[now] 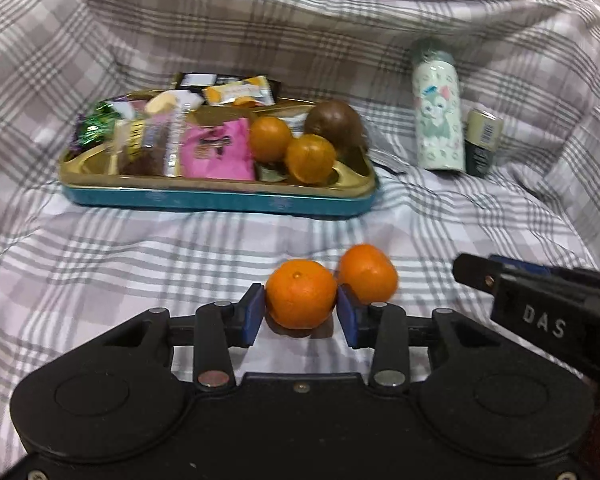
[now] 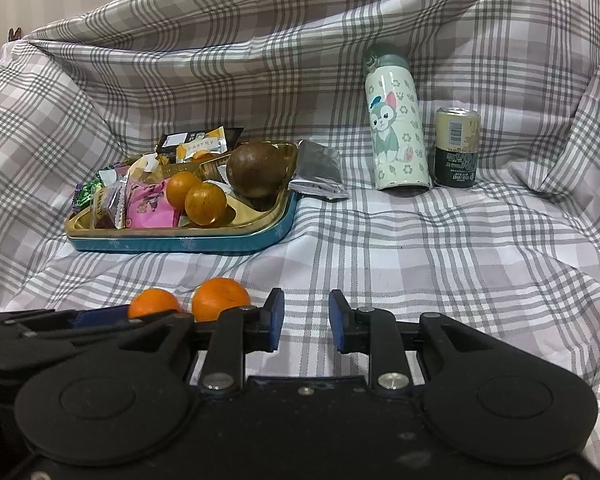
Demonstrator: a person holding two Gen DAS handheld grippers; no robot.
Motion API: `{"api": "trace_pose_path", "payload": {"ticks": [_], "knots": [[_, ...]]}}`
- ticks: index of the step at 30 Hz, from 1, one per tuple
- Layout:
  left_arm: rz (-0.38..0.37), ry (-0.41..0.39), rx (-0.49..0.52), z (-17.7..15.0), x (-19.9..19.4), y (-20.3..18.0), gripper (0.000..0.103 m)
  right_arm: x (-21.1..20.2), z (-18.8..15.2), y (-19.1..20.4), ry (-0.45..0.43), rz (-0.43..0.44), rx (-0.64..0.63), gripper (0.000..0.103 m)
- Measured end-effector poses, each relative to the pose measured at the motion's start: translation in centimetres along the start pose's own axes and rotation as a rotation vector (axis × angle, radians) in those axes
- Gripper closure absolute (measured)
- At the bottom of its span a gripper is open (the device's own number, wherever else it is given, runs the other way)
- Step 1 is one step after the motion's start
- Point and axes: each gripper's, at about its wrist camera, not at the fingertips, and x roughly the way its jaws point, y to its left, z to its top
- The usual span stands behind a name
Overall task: Organize fruits
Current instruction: 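Grasp one orange with the left tool while the right tool grasps the other orange, then lift both held oranges off the cloth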
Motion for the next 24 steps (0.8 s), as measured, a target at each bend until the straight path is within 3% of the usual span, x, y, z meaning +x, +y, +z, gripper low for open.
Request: {"api": "trace_pose_path", "payload": {"ticks": [12,19,24], "knots": [[0.043,0.025,-0.119,0.5,-0.3,2.6,0.055,0.3,0.6,3.0,0.008,0.054,-0.089,0.073],[0.066,0.028,-0.172,0.6,-0.1,4.0,0.056,1.4,0.6,5.9,0.001,0.068,-0.216,0.070],[0.079,0.019,-0.177,0.5,-0.1,4.1,0.056,2.5,0.4,5.4,0.064,0.095,-0.202,0.070]]}}
